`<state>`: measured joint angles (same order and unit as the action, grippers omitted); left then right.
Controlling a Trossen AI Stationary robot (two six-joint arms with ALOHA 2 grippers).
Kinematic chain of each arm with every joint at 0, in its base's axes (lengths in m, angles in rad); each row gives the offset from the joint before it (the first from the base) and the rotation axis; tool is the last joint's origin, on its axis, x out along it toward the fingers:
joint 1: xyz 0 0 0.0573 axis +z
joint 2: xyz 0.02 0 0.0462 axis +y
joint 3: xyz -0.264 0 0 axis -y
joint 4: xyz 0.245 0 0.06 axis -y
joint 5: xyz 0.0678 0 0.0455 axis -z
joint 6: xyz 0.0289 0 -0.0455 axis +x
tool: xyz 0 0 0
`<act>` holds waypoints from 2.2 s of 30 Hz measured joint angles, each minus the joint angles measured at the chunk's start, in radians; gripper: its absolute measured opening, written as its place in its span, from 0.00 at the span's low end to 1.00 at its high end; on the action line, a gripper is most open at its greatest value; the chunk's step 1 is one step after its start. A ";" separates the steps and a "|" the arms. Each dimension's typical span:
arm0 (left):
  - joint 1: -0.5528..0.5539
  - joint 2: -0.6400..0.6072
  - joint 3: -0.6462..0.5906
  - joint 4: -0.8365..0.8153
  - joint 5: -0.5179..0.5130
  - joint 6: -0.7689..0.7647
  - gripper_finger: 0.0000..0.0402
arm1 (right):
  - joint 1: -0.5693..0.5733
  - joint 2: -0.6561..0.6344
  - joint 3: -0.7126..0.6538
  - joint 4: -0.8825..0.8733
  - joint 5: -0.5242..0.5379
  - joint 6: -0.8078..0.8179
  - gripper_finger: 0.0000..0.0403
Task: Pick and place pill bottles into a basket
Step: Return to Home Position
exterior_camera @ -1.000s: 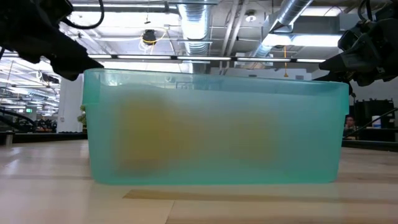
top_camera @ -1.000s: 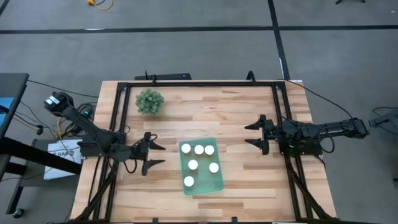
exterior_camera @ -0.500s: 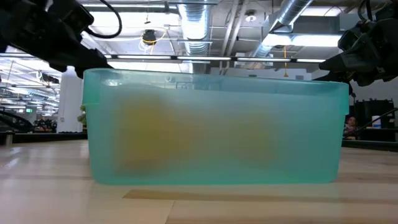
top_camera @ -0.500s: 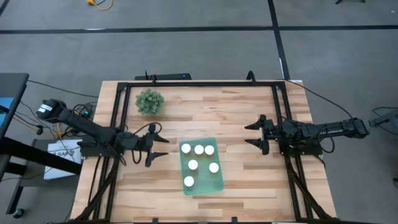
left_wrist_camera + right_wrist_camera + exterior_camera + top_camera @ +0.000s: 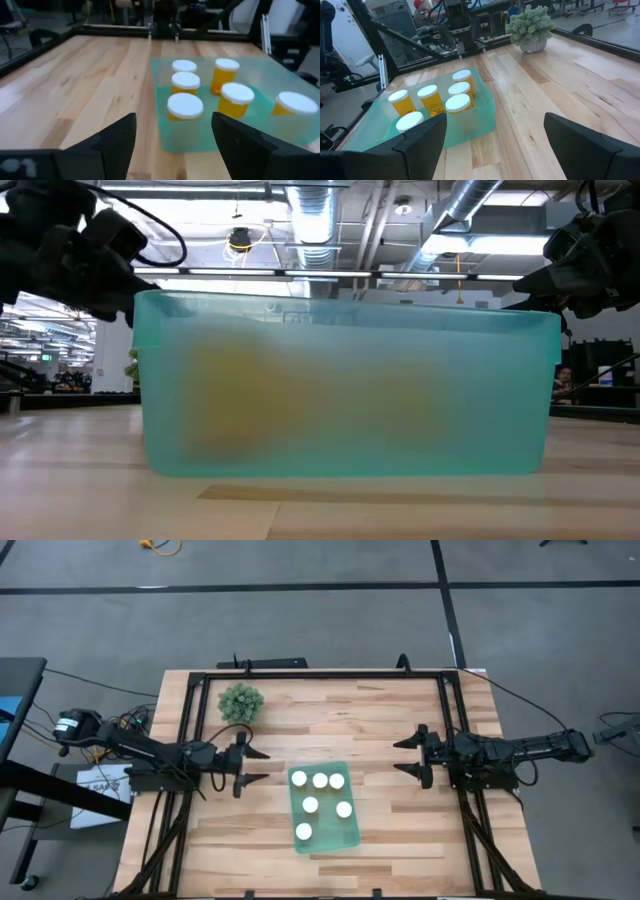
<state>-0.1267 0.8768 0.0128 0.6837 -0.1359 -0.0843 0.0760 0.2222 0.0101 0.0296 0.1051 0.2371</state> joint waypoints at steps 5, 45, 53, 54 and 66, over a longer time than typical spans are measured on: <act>0.024 -0.010 0.000 0.018 0.009 0.054 0.62 | 0.000 0.000 0.000 0.000 0.000 0.000 0.81; 0.156 -0.513 -0.006 -0.113 0.198 0.154 0.62 | 0.000 0.000 0.000 0.000 0.000 0.000 0.81; 0.156 -0.650 -0.006 -0.260 0.165 0.120 0.62 | 0.000 0.000 0.000 0.000 0.000 0.000 0.81; 0.156 -0.666 -0.006 -0.270 0.163 0.119 0.62 | 0.000 0.000 0.000 0.000 0.000 0.000 0.81; 0.156 -0.877 -0.006 -0.435 0.130 0.112 0.62 | 0.000 0.000 0.000 0.000 0.000 0.000 0.81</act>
<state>0.0292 -0.0001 0.0063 0.2488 -0.0064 0.0276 0.0761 0.2222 0.0101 0.0296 0.1051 0.2367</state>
